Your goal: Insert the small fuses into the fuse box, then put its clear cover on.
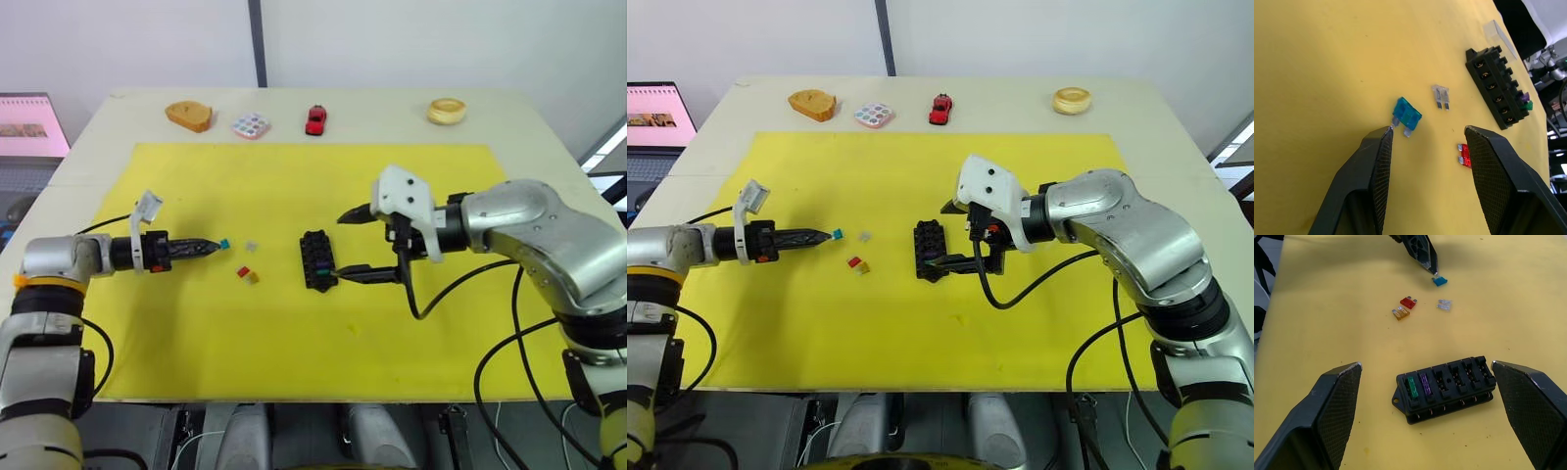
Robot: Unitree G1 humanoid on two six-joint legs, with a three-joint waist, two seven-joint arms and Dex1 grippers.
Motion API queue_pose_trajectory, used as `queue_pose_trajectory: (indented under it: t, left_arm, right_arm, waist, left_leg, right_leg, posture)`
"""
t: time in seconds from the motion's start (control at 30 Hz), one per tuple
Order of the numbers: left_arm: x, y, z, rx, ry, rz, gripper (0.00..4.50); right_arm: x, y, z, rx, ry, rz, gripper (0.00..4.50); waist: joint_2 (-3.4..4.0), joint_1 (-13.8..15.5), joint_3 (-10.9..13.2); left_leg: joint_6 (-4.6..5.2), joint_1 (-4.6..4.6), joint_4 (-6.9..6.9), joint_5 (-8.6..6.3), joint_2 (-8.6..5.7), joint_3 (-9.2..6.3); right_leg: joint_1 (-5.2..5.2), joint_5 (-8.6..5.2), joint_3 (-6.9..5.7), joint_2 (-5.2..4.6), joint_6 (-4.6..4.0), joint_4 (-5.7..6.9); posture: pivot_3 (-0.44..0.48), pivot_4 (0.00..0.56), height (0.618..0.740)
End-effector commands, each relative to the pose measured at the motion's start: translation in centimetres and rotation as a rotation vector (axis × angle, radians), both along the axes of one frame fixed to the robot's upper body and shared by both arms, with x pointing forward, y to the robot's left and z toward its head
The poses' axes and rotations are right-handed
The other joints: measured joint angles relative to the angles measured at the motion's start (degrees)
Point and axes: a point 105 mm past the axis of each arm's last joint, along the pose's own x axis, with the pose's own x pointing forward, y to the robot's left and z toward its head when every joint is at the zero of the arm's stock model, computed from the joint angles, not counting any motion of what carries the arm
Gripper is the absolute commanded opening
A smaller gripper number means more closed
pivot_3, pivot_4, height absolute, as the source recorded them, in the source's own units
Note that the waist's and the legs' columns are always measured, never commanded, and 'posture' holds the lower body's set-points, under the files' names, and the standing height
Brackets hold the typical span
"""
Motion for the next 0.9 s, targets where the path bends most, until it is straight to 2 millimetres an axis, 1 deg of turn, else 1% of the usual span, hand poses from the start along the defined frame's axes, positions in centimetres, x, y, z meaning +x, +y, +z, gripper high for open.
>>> queue_pose_trajectory:
  t: [0.03, 0.13, 0.27, 0.43, 0.57, 0.7, 0.77, 0.8, 0.83, 0.9]
  left_arm:
    - [0.9, -0.3, 0.8, 0.002, -0.03, -0.004, 2.44]
    - [1.4, -0.6, 1.1, -0.009, -0.037, -0.004, 2.44]
    - [1.7, -0.6, 1.2, 0.006, -0.042, -0.017, 2.44]
    - [1.6, -1.1, 0.6, 0.014, -0.021, -0.053, 2.44]
    - [1.3, -2.1, -0.1, 0.025, -0.004, -0.12, 2.44]
    - [1.0, -2.5, -0.6, 0.034, 0.013, -0.151, 2.44]
    - [0.8, -2.5, -0.9, 0.038, 0.022, -0.163, 1.92]
    - [0.7, -2.4, -1.0, 0.04, 0.027, -0.165, 1.6]
    - [0.6, -2.3, -1.0, 0.043, 0.03, -0.163, 1.17]
    - [0.5, -2.0, -1.2, 0.05, 0.033, -0.158, 1.17]
  right_arm:
    - [-0.3, 0.0, 0.9, 0.004, -0.05, 0.006, 4.5]
    - [-0.2, 0.1, 0.9, 0.002, -0.053, 0.005, 4.5]
    - [-0.2, 0.0, 0.9, 0.002, -0.054, 0.001, 4.5]
    - [-0.2, 0.0, 0.8, 0.002, -0.054, -0.002, 4.5]
    - [-0.2, 0.0, 0.8, 0.002, -0.053, -0.005, 4.5]
    - [-0.2, 0.0, 0.8, 0.001, -0.052, -0.009, 4.5]
    - [-0.3, -0.1, 0.8, 0.0, -0.05, -0.012, 4.5]
    - [-0.3, -0.1, 0.8, 0.0, -0.05, -0.013, 4.5]
    - [-0.3, -0.1, 0.8, 0.001, -0.049, -0.014, 4.5]
    - [-0.3, -0.1, 0.8, 0.001, -0.048, -0.015, 4.5]
  waist:
    - [0.0, 0.1, 0.0]
    - [0.0, 0.1, 0.0]
    - [0.0, 0.0, 0.0]
    - [0.0, 0.0, 0.0]
    - [0.0, 0.1, 0.0]
    - [0.0, 0.1, 0.0]
    - [0.0, 0.1, 0.0]
    - [0.0, 0.0, 0.0]
    - [0.0, 0.0, 0.0]
    - [0.0, 0.0, 0.0]
  left_leg:
    - [0.0, 0.0, 0.0, 0.0, 0.0, 0.0]
    - [0.0, -0.02, 0.01, 0.0, -0.01, 0.0]
    - [0.0, -0.02, 0.0, 0.0, -0.01, 0.0]
    - [0.0, -0.01, 0.0, 0.0, -0.01, 0.0]
    - [0.0, -0.02, 0.0, 0.0, -0.01, 0.0]
    - [0.0, -0.02, 0.0, 0.0, -0.01, 0.0]
    - [0.0, -0.02, 0.0, 0.0, -0.01, 0.0]
    - [0.0, -0.02, 0.0, 0.0, -0.01, 0.0]
    - [0.0, -0.02, 0.0, 0.0, -0.01, 0.0]
    - [0.0, -0.02, 0.0, 0.0, -0.01, 0.0]
  right_leg:
    - [0.0, 0.0, 0.0, 0.0, 0.0, 0.0]
    - [0.0, 0.0, 0.0, -0.01, 0.0, 0.0]
    - [0.0, 0.0, 0.0, 0.0, 0.0, 0.0]
    - [0.0, 0.0, 0.0, 0.0, 0.0, 0.0]
    - [0.0, 0.0, 0.0, -0.01, 0.0, 0.0]
    - [0.0, 0.0, 0.0, -0.01, 0.0, 0.0]
    - [0.0, 0.0, 0.0, -0.01, 0.0, 0.0]
    - [0.0, 0.0, 0.0, -0.01, 0.0, 0.0]
    - [0.0, 0.0, 0.0, -0.01, 0.0, 0.0]
    - [0.0, 0.0, 0.0, -0.01, 0.0, 0.01]
  posture:
    - [0.0, 0.15, 0.74]
    - [0.0, 0.15, 0.74]
    - [0.0, 0.15, 0.74]
    - [0.0, 0.15, 0.74]
    - [0.0, 0.15, 0.74]
    - [0.0, 0.15, 0.74]
    - [0.0, 0.15, 0.74]
    - [0.0, 0.15, 0.74]
    - [0.0, 0.15, 0.74]
    - [0.0, 0.15, 0.74]
